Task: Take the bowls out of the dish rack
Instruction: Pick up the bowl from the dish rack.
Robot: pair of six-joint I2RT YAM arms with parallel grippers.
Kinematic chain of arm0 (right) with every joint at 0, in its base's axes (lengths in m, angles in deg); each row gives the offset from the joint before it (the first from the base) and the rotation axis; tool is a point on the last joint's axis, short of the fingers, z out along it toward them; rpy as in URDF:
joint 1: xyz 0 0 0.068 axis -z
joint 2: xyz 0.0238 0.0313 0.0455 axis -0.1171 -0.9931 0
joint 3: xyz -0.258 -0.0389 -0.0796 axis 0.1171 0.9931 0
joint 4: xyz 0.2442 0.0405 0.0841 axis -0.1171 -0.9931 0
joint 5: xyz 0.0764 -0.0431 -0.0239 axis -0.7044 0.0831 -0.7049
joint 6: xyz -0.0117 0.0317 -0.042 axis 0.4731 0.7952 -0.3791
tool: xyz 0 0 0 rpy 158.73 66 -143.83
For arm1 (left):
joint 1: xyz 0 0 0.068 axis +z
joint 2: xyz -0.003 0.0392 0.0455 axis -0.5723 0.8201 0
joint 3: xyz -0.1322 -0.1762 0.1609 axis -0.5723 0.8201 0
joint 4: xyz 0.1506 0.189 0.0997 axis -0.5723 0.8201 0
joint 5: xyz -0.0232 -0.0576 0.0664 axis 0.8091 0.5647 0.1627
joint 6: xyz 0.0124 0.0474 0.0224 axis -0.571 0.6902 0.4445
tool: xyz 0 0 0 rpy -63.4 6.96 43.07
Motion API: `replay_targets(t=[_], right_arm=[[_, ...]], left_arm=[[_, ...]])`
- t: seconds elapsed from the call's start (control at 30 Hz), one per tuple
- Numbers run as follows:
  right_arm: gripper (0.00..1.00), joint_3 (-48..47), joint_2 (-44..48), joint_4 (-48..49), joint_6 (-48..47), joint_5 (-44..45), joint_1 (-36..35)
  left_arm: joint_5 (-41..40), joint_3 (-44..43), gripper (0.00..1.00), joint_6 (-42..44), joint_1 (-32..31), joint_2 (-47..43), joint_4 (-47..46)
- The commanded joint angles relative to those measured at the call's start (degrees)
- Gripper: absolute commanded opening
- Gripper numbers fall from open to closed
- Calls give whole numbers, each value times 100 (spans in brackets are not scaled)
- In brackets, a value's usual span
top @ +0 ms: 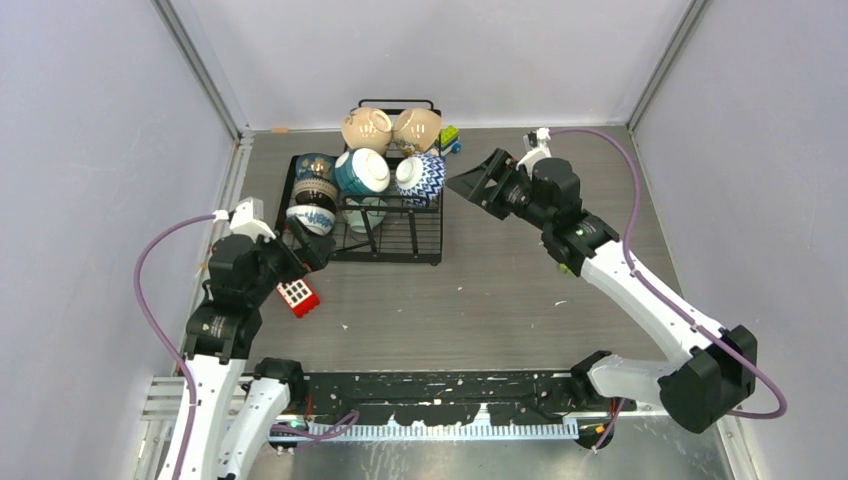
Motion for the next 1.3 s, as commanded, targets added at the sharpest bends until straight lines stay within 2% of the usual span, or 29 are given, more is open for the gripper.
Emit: replay_targets(t=[0.0, 0.17, 0.3, 0.53, 0.77, 1.27], right_arm=[[77, -39, -206, 1398, 727, -519, 368], [69, 114, -568, 2158, 1182, -852, 625], [68, 93, -827, 2416, 1326, -1035, 640], [68, 134, -1096, 2484, 1360, -1081, 641], [60, 129, -1373, 2747, 1476, -1355, 627], [54, 158, -1603, 3050, 1509, -1733, 503]], left_arm=[[281, 125, 100, -63, 22, -112, -15], [338, 205, 99, -123, 22, -98, 131], [381, 301, 99, -183, 22, -146, 143], [448, 349, 98, -221, 21, -127, 183], [435, 388, 98, -212, 23, -70, 189], [470, 524, 98, -204, 23, -77, 85]])
